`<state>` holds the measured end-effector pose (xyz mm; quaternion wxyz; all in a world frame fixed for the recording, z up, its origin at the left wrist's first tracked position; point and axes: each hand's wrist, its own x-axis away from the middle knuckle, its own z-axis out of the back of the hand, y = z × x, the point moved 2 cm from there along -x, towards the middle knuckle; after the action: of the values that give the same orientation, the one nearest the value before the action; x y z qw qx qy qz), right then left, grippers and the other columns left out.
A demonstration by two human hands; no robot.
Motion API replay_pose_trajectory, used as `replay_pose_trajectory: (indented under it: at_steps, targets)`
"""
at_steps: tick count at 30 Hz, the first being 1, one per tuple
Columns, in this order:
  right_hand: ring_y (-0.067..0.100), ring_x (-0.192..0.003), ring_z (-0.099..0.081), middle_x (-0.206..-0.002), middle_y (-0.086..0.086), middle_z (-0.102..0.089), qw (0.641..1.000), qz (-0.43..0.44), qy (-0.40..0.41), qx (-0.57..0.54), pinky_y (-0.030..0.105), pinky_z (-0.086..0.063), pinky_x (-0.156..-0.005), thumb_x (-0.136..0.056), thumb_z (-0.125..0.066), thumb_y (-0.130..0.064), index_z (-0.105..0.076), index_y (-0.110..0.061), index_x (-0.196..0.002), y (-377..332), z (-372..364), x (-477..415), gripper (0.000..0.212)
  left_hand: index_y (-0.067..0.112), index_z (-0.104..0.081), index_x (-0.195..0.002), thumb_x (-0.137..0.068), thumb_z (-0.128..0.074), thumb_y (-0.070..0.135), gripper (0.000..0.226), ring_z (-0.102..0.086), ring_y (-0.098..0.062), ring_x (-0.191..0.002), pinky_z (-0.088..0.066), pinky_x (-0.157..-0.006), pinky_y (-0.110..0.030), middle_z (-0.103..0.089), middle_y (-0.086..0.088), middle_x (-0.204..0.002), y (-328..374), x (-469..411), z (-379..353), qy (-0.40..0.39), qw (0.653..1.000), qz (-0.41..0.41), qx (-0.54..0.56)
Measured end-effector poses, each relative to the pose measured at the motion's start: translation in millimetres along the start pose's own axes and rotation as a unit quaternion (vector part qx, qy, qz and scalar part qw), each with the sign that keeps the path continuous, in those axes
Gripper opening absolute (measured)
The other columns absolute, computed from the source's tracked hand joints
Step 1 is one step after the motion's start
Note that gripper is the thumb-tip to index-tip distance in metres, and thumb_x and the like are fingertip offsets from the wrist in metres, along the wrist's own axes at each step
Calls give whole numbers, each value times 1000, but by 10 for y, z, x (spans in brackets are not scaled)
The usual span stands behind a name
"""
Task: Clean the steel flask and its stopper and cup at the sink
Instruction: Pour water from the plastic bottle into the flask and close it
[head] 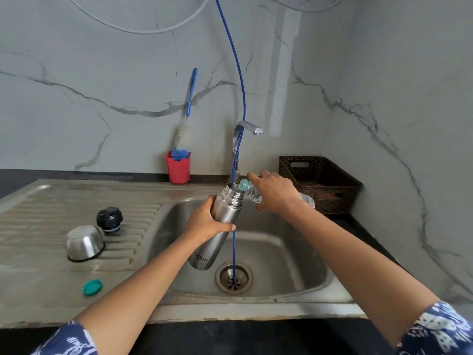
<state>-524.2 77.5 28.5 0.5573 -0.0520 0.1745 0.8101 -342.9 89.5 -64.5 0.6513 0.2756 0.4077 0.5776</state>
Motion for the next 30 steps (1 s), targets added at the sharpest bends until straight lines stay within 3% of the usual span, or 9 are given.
replay_pose_trajectory:
  at_steps: [9,16,30]
  targets:
    - [31,-110,-52,-121,11,-49,997,21,-12,80,40,-51,-75,-75,-78,-30,-24,-23,-140,-71,47,-17,84,31,-50,-117,-53,-89,32,75,-63,-14,-94,-54,-86,-42,-65,8,-108,-70,-3,13,-2,1000,-4,-11]
    - [29,-105,-54,-120,11,-49,992,27,-11,123,34,-42,-64,-76,-78,-29,-26,-24,-139,-169,51,-37,81,30,-51,-115,-53,-89,31,73,-63,-14,-94,-53,-86,-42,-65,8,-107,-125,7,44,-2,1000,-2,-8]
    - [28,-104,-51,-119,10,-48,989,37,1,146,33,-38,-63,-84,-67,-17,-30,-26,-138,-245,111,-101,66,35,-51,-112,-49,-87,34,73,-64,-12,-93,-54,-86,-40,-66,11,-104,-168,18,85,-8,999,4,33]
